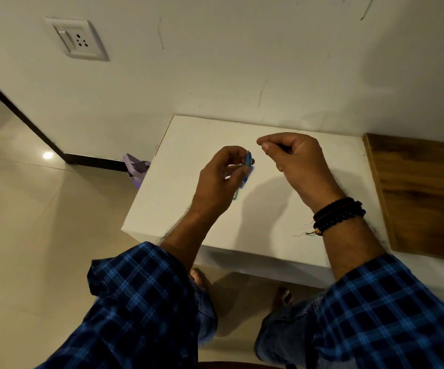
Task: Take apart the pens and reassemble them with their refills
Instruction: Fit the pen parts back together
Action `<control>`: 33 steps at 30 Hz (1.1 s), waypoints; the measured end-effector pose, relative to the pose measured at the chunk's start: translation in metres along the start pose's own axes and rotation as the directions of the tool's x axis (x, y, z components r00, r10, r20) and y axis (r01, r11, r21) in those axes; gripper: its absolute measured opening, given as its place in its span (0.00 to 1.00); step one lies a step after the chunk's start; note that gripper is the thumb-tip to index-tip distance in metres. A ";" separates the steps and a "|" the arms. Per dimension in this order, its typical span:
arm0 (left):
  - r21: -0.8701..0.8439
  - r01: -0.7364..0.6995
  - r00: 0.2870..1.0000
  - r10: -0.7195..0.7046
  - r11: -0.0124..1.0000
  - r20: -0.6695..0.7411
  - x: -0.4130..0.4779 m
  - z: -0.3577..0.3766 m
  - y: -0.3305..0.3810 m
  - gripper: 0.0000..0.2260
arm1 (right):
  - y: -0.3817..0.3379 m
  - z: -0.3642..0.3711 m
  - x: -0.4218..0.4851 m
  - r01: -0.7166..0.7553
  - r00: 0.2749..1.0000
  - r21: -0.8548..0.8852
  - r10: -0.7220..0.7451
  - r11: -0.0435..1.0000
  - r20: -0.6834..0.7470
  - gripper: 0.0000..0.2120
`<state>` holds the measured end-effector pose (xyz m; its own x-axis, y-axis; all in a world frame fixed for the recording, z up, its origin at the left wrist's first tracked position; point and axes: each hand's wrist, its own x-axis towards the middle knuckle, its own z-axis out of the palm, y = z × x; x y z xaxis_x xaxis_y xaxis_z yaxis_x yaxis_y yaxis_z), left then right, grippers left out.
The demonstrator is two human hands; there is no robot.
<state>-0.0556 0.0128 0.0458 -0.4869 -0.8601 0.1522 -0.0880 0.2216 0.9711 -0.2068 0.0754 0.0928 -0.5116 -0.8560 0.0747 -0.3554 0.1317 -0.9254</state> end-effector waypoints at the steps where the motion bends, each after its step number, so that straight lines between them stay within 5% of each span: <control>1: -0.003 -0.008 1.000 0.008 1.000 0.000 0.000 0.000 0.000 0.08 | 0.000 0.000 0.000 -0.011 1.000 0.009 0.011 1.000 0.002 0.09; 13: -0.039 0.034 0.999 -0.034 0.999 0.008 0.002 0.000 0.001 0.12 | 0.007 0.003 0.006 -0.321 0.946 0.108 0.324 0.941 -0.009 0.15; 25: 0.027 0.001 1.000 -0.002 1.000 0.014 0.002 0.000 0.001 0.12 | -0.008 0.013 -0.003 0.062 0.998 0.024 -0.062 0.998 -0.013 0.09; 33: 0.074 -0.034 0.999 0.031 0.997 0.044 0.002 0.000 0.000 0.12 | -0.005 0.011 -0.001 0.057 0.996 -0.075 -0.062 0.996 -0.063 0.09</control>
<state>-0.0564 0.0112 0.0466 -0.5270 -0.8319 0.1741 -0.1357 0.2845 0.9490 -0.1954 0.0703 0.0935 -0.5366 -0.8295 0.1547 -0.4420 0.1200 -0.8890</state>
